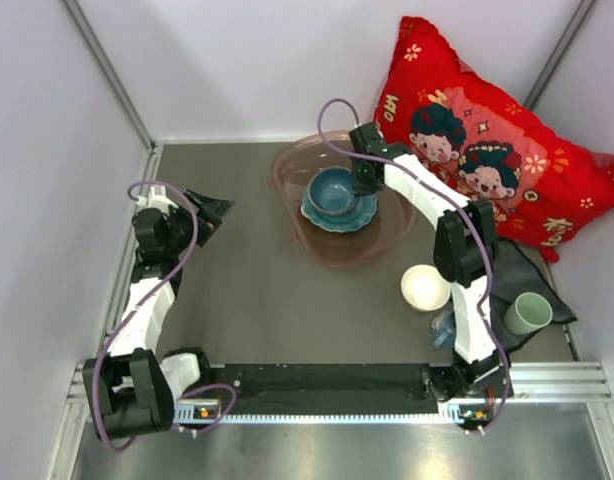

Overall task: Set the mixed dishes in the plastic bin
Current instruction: Place the bowl in the plastic bin.

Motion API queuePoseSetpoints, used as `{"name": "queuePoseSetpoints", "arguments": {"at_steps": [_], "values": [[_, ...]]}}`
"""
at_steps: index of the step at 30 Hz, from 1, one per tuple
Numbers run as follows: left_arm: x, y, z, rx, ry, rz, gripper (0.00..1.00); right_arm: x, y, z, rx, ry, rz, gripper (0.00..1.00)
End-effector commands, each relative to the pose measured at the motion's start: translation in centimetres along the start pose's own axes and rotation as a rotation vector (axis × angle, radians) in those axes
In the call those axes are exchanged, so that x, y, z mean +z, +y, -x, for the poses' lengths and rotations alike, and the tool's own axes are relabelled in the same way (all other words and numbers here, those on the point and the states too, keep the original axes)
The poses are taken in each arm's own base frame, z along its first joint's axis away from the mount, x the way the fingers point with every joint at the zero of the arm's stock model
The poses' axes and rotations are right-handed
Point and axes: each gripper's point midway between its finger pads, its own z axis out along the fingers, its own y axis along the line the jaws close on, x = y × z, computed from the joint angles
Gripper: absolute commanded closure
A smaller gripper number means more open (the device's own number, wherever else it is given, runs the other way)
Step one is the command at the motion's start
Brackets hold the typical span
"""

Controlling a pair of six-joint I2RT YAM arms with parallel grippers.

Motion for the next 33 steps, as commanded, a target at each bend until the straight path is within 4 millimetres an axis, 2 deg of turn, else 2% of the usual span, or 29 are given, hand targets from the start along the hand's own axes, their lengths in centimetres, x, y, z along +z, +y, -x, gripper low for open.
{"name": "queuePoseSetpoints", "arguments": {"at_steps": [1,12,23,29,31,33], "values": [[-0.3,-0.1,0.0,0.027,0.001,-0.02,0.02,-1.0,1.0,4.2,0.057,-0.14,0.058,1.0],[0.0,0.1,-0.1,0.029,0.009,-0.02,0.02,0.7,0.1,3.3,0.051,-0.108,0.02,1.0],[0.1,0.2,-0.1,0.024,0.012,-0.02,0.02,1.1,-0.4,3.1,0.051,-0.1,0.007,1.0],[-0.1,0.0,-0.1,0.025,0.013,-0.024,0.02,0.4,0.0,3.7,0.054,-0.126,0.025,0.84],[-0.1,0.0,-0.1,0.025,0.012,-0.025,0.02,0.3,0.0,3.8,0.051,-0.133,0.028,0.81],[-0.2,0.0,-0.1,0.024,0.009,-0.025,0.02,-0.2,0.1,4.2,0.05,-0.145,0.033,0.74]]}}
